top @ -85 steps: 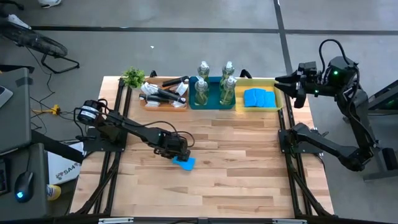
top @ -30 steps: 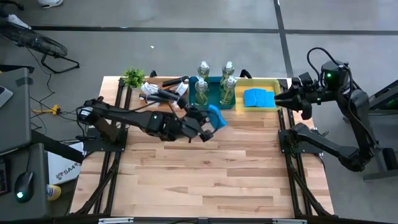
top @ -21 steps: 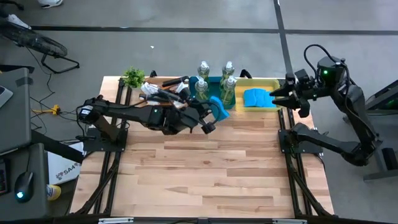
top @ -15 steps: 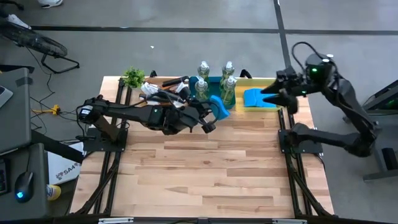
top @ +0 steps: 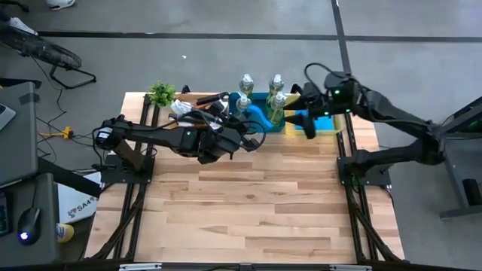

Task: Pick & Place Kitchen Sink Supplies
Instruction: Put the blue sponge into the yellow bin

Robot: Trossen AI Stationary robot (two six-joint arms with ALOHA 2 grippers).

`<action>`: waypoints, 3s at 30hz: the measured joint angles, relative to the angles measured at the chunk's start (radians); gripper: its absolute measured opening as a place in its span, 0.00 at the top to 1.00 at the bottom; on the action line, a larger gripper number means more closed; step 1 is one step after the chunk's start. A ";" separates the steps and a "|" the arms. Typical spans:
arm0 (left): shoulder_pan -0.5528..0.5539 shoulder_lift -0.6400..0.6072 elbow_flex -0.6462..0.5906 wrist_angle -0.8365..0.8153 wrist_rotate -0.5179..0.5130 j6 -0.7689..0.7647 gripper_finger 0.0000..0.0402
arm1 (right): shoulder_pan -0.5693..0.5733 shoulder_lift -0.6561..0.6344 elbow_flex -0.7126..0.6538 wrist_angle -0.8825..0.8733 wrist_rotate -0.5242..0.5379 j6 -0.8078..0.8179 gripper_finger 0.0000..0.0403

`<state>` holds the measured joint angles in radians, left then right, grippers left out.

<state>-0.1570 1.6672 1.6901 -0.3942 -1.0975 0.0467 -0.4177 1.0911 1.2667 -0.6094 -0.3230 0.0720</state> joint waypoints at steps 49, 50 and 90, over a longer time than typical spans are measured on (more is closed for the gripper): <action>0.001 0.000 0.000 -0.009 -0.109 0.107 0.96 | 0.139 0.223 0.000 0.382 0.072 0.014 0.98; 0.000 -0.001 0.000 -0.010 -0.107 0.109 0.95 | 0.139 0.223 0.000 0.379 0.071 0.015 0.98; 0.101 -0.223 -0.148 -0.289 0.060 -0.214 0.30 | -0.349 -0.053 0.000 -0.168 0.245 -0.001 1.00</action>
<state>-0.0560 1.4444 1.5420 -0.6832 -1.0370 -0.1675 -0.7666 1.0383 1.2667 -0.7777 -0.0782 0.0708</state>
